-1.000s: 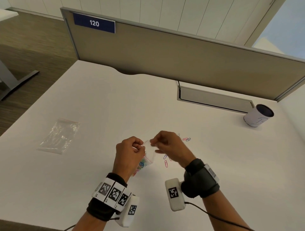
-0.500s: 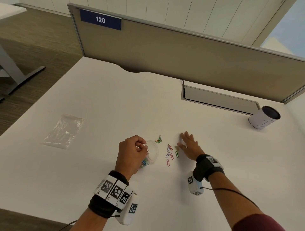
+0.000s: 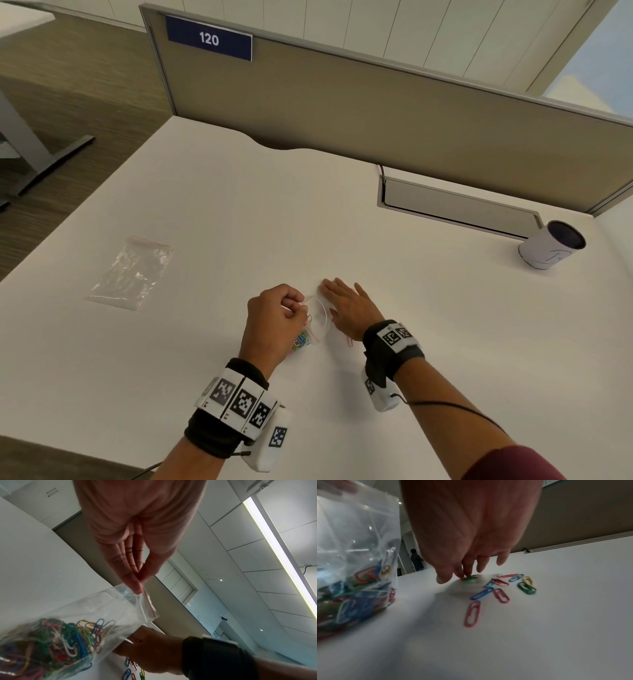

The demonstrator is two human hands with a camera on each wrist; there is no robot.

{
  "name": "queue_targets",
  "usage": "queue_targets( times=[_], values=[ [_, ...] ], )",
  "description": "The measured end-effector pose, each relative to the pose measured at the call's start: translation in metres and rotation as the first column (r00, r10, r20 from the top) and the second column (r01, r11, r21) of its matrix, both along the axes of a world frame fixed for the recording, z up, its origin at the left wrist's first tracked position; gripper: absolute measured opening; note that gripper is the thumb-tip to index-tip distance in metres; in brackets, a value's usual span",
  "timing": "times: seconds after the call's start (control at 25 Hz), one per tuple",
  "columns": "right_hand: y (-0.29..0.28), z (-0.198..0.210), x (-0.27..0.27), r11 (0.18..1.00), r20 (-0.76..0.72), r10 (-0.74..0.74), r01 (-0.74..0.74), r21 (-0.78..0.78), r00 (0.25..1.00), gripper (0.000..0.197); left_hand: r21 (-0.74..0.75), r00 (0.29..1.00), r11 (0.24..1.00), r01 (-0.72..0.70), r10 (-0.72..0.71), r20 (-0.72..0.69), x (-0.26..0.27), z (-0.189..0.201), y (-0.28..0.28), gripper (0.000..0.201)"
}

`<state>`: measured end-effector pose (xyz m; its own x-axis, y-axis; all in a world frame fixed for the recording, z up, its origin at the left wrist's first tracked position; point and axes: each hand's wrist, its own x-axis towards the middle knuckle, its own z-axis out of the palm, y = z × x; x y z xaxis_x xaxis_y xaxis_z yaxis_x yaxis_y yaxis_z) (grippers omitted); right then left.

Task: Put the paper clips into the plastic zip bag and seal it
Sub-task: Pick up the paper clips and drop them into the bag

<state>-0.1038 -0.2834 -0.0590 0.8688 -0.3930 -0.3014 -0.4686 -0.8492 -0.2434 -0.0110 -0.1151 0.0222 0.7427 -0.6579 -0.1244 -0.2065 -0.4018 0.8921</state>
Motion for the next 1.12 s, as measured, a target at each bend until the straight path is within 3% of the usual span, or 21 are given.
queue_targets(
  times=[0.12,0.2,0.28,0.4,0.48,0.56,0.68,0.84,1.0,1.12],
  values=[
    [-0.004,-0.004,-0.024,1.0,0.009,-0.024,0.024,-0.001,1.0,0.055,0.002,1.0,1.0,-0.007,0.007,-0.006,0.004,0.0,0.002,0.007],
    [-0.007,-0.004,-0.045,0.995,0.097,-0.091,0.088,0.037,0.991,0.057,0.002,1.0,1.0,-0.012,0.012,0.005,0.006,-0.002,0.002,0.006],
    [-0.011,-0.001,-0.058,0.969,0.138,-0.219,0.198,0.15,0.966,0.074,0.006,1.0,1.0,-0.014,0.014,0.011,0.005,-0.004,0.001,0.005],
    [-0.013,0.0,-0.056,0.977,-0.004,-0.171,0.17,0.129,0.985,0.092,0.0,1.0,1.0,-0.003,0.003,0.006,0.001,-0.005,-0.003,0.005],
    [-0.012,-0.004,-0.051,0.99,-0.008,-0.135,0.135,0.049,0.991,0.073,0.004,1.0,1.0,0.001,-0.001,0.011,-0.001,-0.004,-0.005,0.005],
    [-0.011,-0.01,-0.05,0.986,0.145,-0.166,0.16,0.046,0.976,0.046,0.008,1.0,1.0,-0.008,0.008,0.012,-0.001,-0.002,-0.005,0.005],
    [-0.008,-0.017,-0.052,0.981,0.295,-0.193,0.184,0.06,0.936,0.025,0.018,1.0,1.0,-0.015,0.015,0.021,0.0,-0.002,-0.002,0.006],
    [-0.006,-0.016,-0.046,0.978,0.273,-0.207,0.204,0.043,0.939,0.013,0.011,1.0,1.0,-0.021,0.021,0.011,0.003,-0.003,-0.001,0.006],
    [-0.006,-0.014,-0.042,0.98,0.219,-0.194,0.197,0.01,0.956,0.014,0.011,1.0,1.0,-0.014,0.014,0.015,0.004,-0.003,-0.001,0.007],
    [-0.009,-0.005,-0.041,0.907,0.288,-0.417,0.376,0.19,0.862,0.013,0.008,1.0,1.0,-0.011,0.011,0.013,0.004,-0.002,0.0,0.006]
  ],
)
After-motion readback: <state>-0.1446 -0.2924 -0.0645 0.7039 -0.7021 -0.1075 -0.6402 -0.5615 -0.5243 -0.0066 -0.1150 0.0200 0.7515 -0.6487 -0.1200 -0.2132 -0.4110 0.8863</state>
